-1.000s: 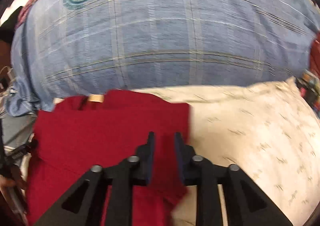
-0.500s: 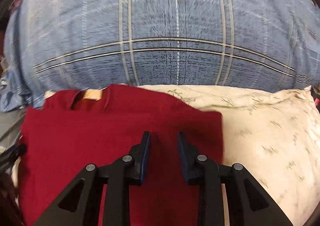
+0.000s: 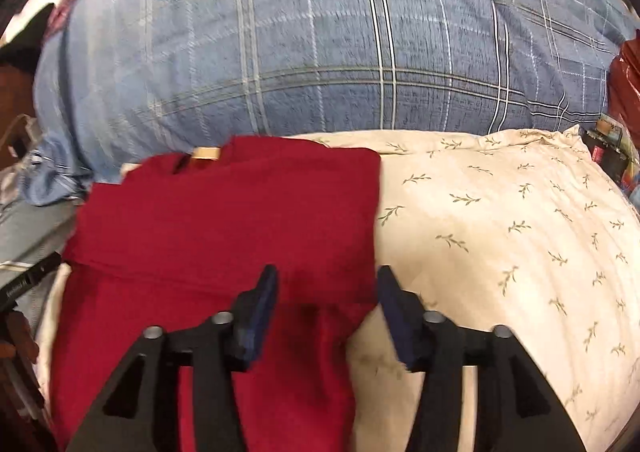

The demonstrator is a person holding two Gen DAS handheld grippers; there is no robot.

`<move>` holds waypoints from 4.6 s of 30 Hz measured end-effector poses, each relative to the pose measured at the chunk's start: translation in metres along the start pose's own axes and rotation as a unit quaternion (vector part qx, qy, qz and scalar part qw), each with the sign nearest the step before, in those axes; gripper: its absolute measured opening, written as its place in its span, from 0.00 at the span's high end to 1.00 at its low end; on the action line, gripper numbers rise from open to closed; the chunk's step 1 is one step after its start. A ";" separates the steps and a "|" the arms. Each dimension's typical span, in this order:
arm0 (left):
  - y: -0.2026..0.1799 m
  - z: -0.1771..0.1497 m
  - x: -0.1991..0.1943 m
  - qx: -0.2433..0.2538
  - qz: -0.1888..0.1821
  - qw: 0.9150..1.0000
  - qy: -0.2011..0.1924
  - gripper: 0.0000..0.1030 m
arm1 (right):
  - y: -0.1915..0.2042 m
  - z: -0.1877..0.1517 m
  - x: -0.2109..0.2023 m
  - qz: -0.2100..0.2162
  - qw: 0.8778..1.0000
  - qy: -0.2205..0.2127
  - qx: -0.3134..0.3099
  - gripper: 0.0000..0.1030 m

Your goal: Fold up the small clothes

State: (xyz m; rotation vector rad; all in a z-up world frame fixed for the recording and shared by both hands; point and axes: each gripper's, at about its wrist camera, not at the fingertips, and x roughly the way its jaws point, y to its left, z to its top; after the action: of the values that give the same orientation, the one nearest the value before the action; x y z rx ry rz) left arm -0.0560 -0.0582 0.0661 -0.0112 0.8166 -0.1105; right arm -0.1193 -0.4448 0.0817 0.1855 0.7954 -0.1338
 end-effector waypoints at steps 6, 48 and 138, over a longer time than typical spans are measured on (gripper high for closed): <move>0.008 -0.024 -0.041 -0.004 0.026 0.999 -0.017 0.00 | 0.012 -0.015 -0.024 0.031 1.000 0.003 -0.002 0.42; 0.018 -0.113 -0.089 -0.002 0.008 0.999 0.031 0.00 | 0.054 -0.084 -0.071 0.107 0.994 0.028 -0.001 0.30; -0.004 -0.078 -0.125 0.095 -0.187 0.972 0.108 0.92 | 0.016 -0.101 -0.115 0.314 0.949 0.020 0.021 0.89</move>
State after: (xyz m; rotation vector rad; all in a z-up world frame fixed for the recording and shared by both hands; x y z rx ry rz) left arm -0.1980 -0.0467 0.1044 0.0279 1.0131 -0.5535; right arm -0.2664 -0.4014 0.0975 0.4738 0.7418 0.4572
